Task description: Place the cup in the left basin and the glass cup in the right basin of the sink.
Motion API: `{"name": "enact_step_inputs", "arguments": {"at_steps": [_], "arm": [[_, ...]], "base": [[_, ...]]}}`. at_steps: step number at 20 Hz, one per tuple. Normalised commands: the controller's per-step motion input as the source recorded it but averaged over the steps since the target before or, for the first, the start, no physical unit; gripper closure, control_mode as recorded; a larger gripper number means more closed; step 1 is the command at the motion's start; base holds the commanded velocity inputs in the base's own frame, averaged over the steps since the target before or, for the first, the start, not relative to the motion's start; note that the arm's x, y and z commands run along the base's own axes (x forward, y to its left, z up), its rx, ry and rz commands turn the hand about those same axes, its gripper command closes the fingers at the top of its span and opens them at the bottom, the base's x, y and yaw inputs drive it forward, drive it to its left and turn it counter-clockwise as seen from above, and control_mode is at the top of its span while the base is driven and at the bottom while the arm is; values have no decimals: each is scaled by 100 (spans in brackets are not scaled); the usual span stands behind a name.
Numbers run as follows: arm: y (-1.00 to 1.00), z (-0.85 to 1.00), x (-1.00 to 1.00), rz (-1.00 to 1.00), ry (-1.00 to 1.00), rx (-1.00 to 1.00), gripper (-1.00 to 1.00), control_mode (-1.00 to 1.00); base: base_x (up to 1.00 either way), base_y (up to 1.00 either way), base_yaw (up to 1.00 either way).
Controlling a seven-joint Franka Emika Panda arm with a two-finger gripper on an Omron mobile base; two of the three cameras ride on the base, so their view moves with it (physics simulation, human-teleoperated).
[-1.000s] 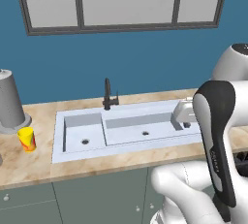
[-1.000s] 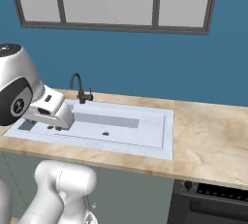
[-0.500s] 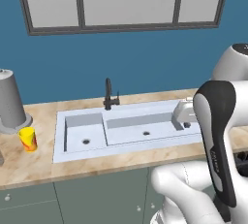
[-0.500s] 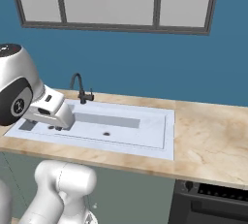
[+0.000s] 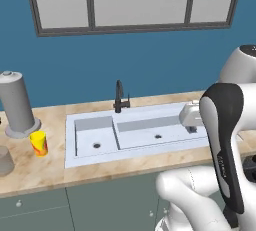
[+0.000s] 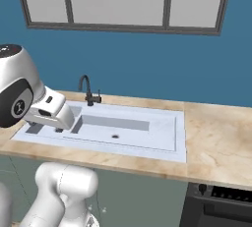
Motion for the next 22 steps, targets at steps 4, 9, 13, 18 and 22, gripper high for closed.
{"name": "enact_step_inputs", "arguments": {"at_steps": [4,9,13,18,22], "arm": [[0,0,0,0,0,0,-100,100],[0,0,0,0,0,0,-100,100],[0,0,0,0,0,0,-100,100],[0,0,0,0,0,0,-100,100],[0,0,0,0,0,0,-100,100]], "base": [[27,33,-4],[49,13,0],[57,6,0],[10,30,0],[0,51,0]]}}
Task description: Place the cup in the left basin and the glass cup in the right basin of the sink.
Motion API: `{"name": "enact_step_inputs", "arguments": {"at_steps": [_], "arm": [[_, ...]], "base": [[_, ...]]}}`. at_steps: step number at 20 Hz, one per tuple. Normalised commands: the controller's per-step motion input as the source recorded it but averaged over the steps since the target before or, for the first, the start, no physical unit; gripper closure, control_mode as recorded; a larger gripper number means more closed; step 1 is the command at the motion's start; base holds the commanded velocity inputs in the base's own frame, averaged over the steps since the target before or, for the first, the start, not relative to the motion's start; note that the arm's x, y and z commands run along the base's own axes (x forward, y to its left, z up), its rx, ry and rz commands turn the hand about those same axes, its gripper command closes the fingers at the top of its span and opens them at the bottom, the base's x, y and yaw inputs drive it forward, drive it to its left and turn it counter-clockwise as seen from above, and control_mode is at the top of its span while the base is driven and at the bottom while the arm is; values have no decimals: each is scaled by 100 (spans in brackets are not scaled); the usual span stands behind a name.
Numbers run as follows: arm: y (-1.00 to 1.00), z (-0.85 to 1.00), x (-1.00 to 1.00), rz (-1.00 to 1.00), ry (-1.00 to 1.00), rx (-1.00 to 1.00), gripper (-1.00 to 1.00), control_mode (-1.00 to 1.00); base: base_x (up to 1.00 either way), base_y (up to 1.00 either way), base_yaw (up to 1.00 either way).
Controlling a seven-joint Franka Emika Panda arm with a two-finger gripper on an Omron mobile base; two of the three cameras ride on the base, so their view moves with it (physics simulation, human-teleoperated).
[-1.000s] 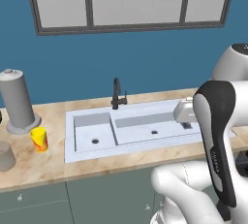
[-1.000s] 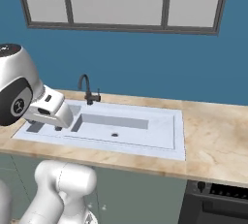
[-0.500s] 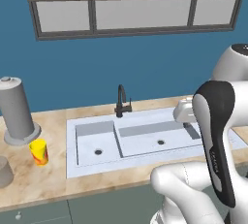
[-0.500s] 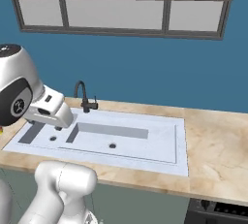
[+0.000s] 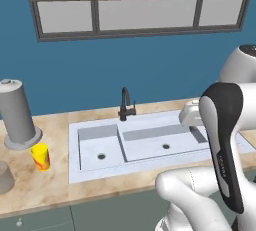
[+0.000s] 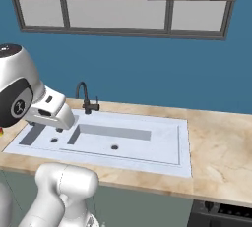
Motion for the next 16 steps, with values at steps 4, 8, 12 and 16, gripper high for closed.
{"name": "enact_step_inputs", "arguments": {"at_steps": [4,8,12,16], "arm": [[0,0,0,0,0,0,-100,100],[0,0,0,0,0,0,-100,100],[0,0,0,0,0,0,-100,100],[0,0,0,0,0,0,-100,100]], "base": [[0,59,0],[0,58,0],[0,54,0],[0,53,3]]}}
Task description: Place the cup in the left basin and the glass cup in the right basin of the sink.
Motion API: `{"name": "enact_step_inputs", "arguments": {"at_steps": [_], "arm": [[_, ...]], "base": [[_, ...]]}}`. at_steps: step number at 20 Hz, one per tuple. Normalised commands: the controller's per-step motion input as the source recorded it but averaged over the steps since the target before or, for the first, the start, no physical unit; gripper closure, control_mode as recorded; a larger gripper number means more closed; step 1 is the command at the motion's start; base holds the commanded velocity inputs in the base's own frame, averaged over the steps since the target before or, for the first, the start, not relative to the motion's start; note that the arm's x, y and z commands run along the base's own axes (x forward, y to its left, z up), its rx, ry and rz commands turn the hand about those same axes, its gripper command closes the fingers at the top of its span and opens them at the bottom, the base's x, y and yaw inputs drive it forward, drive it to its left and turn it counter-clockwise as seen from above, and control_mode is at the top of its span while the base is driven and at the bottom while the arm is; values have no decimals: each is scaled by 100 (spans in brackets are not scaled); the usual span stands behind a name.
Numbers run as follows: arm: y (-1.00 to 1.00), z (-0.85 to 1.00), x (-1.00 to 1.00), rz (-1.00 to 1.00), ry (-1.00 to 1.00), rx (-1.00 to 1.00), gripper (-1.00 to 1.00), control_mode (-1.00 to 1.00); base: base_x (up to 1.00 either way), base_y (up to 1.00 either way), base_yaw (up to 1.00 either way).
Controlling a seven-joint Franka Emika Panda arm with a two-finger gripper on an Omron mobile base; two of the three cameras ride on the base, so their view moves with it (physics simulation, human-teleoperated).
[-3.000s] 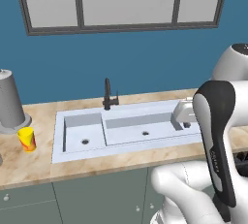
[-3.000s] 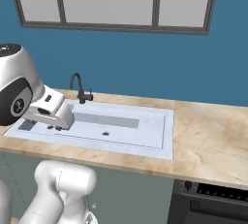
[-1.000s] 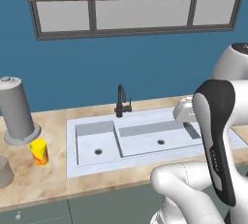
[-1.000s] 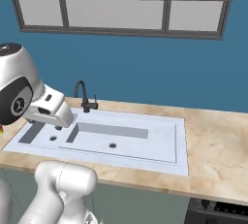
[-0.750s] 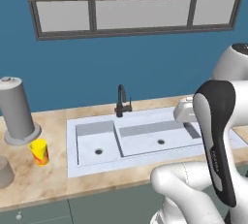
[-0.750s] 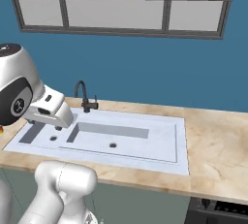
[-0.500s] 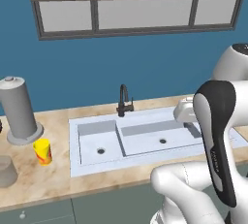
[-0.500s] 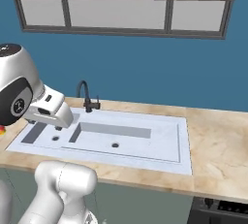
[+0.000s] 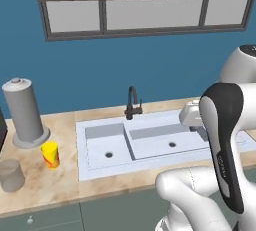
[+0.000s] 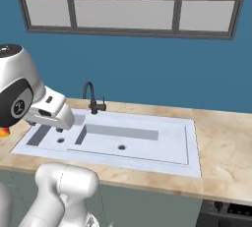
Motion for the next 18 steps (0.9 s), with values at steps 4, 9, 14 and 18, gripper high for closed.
{"name": "enact_step_inputs", "arguments": {"at_steps": [4,9,14,18], "arm": [[0,0,0,0,0,0,-100,100],[0,0,0,0,0,0,-100,100],[0,0,0,0,0,0,-100,100],[0,0,0,0,0,0,-100,100]], "base": [[0,68,6],[0,66,4],[0,56,2],[5,39,0]]}}
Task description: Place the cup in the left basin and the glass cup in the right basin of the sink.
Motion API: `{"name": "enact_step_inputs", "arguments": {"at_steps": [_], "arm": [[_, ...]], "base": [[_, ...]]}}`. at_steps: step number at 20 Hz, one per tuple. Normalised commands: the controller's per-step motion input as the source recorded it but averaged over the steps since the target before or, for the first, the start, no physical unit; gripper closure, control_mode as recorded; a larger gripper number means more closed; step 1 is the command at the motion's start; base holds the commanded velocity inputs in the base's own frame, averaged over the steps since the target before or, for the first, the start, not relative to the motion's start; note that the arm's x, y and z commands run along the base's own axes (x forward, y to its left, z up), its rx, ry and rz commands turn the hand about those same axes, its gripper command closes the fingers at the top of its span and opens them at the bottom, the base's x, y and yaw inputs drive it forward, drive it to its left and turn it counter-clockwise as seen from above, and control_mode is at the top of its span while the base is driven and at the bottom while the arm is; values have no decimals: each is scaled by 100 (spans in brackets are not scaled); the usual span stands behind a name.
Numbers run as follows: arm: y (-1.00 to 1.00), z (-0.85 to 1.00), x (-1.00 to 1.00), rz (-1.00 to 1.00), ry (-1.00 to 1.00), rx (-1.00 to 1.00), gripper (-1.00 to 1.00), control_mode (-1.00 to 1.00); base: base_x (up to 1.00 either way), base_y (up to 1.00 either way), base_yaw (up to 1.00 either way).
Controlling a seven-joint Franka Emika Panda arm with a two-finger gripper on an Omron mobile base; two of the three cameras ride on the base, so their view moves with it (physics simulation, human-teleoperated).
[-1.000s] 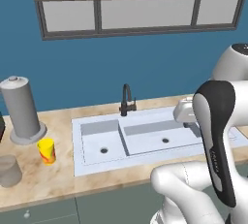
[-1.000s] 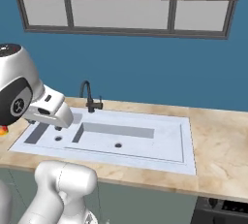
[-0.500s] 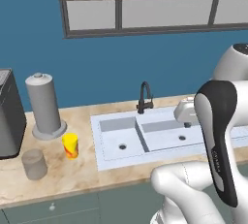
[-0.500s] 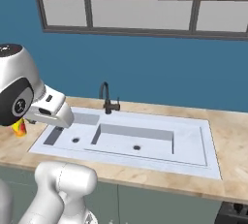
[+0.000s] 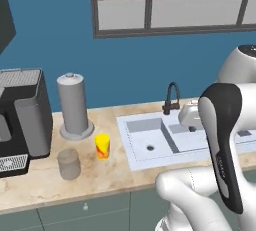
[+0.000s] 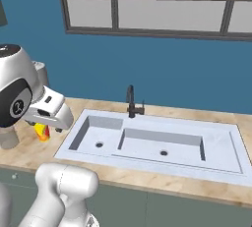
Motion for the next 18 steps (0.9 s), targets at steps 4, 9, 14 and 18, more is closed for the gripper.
{"name": "enact_step_inputs", "arguments": {"at_steps": [4,9,14,18], "arm": [[0,0,0,0,0,0,-100,100],[0,0,0,0,0,0,-100,100],[0,0,0,0,0,0,-100,100],[0,0,0,0,0,0,-100,100]], "base": [[18,29,0],[5,57,0],[1,61,0],[16,19,0]]}}
